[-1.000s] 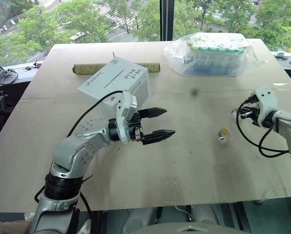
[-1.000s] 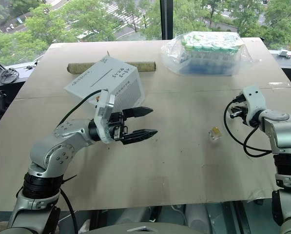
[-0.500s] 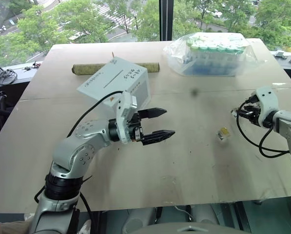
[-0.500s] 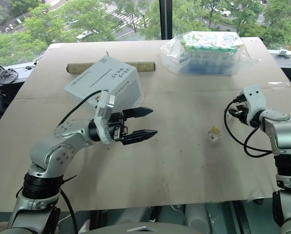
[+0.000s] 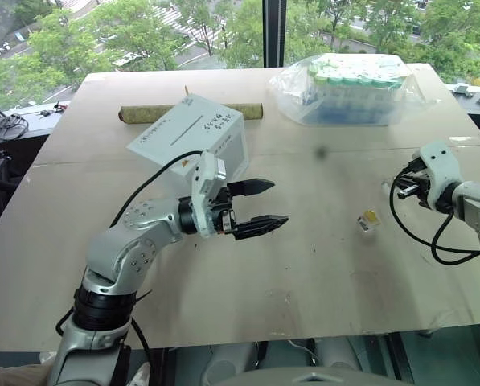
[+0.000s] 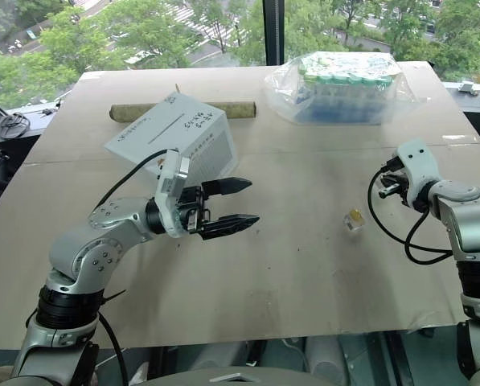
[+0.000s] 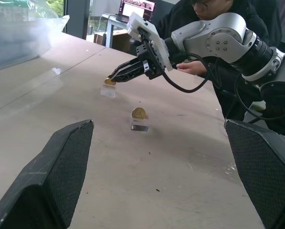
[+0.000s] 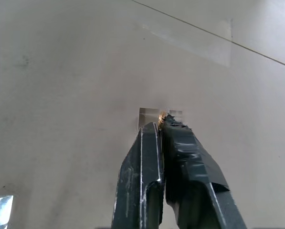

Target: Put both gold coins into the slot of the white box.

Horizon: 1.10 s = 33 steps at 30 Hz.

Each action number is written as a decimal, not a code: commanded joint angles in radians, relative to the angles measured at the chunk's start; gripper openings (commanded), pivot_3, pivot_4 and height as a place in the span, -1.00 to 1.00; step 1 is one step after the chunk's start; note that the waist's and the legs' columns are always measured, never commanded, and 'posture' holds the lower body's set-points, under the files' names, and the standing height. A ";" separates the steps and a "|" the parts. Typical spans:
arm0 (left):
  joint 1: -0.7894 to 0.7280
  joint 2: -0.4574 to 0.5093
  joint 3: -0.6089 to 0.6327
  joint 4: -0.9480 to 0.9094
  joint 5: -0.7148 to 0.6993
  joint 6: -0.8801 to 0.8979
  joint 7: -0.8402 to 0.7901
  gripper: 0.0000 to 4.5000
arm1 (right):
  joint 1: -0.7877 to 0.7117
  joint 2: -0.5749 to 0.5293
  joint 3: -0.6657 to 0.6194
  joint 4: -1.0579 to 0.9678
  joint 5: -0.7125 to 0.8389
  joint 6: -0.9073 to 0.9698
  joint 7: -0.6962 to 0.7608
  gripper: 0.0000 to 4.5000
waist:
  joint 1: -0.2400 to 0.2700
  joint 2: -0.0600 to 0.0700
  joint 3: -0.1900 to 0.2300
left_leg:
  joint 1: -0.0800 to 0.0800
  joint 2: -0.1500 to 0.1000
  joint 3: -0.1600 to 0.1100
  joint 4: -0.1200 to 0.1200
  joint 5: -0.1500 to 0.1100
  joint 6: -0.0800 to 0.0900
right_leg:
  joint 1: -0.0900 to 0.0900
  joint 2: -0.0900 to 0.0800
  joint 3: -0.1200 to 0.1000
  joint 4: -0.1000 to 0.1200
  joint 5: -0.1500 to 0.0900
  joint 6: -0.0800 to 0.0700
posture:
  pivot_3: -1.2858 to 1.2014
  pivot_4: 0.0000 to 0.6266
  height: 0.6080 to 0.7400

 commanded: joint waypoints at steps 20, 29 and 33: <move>-0.002 0.009 0.001 -0.052 -0.003 -0.023 -0.014 1.00 | -0.054 -0.022 0.013 0.049 -0.028 -0.030 0.012 -0.91 | 0.000 0.000 0.000 | 0.000 0.000 0.000 0.000 0.000 0.000 | 0.000 0.000 0.000 0.000 0.000 0.000 | 0.03 -0.52 1.00; -0.004 0.008 -0.002 -0.050 0.008 -0.029 -0.022 1.00 | -0.063 -0.011 0.015 0.061 -0.028 -0.029 0.010 -0.91 | 0.000 0.000 0.000 | 0.000 0.000 0.000 0.000 0.000 0.000 | 0.000 0.000 0.000 0.000 0.000 0.000 | 0.03 -0.52 1.00; -0.001 0.007 -0.002 -0.052 0.010 -0.030 -0.022 1.00 | -0.070 -0.004 0.019 0.077 -0.032 -0.040 0.007 -0.91 | 0.000 0.000 0.000 | 0.000 0.000 0.000 0.000 0.000 0.000 | 0.000 0.000 0.000 0.000 0.000 0.000 | 0.03 -0.52 1.00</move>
